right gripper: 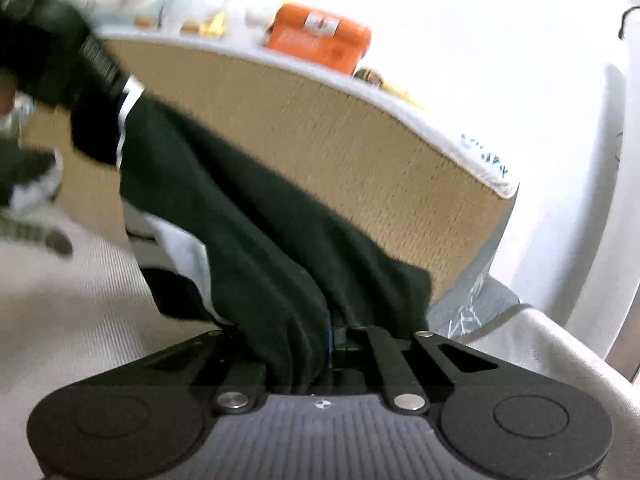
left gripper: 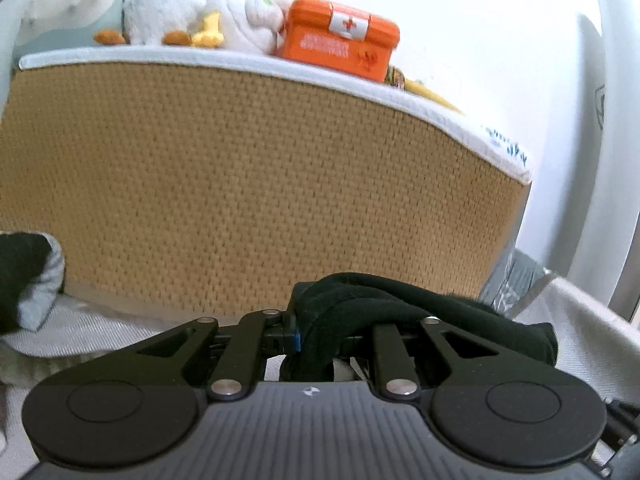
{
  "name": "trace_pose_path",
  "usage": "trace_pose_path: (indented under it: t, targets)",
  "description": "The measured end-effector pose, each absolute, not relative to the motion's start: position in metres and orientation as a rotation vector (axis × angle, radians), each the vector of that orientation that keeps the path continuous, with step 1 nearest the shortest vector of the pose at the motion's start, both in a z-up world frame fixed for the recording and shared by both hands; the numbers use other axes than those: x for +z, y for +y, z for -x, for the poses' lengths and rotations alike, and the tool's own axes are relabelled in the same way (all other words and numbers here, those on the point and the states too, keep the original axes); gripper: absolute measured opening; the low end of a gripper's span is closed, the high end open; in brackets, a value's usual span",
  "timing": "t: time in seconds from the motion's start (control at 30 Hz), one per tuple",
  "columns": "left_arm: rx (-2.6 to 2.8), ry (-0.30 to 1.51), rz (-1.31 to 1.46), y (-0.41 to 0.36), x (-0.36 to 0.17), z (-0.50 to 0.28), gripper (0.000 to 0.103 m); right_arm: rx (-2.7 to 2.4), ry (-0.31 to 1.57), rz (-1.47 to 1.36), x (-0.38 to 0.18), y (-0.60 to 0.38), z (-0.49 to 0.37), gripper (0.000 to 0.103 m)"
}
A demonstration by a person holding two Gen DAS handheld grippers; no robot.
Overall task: Fold clothes
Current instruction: 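Lift the black garment with both tools, spreading it between them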
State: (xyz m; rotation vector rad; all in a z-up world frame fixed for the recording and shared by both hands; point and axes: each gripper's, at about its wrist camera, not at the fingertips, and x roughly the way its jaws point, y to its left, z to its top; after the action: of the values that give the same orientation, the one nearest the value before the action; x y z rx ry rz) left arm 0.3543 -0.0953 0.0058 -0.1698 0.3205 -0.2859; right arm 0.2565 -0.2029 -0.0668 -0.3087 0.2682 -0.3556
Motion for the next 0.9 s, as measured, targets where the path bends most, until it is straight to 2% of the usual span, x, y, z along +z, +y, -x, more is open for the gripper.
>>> trace_pose_path:
  t: [0.47,0.9]
  targets:
    - [-0.27,0.191,0.243,-0.052,0.086,-0.324,0.016,-0.266,0.078,0.266,0.058,-0.189,-0.24,0.005]
    - [-0.287,0.084,0.184,-0.038,0.141,-0.302,0.016,-0.211,-0.002,0.233,0.108,-0.177,-0.229,0.005]
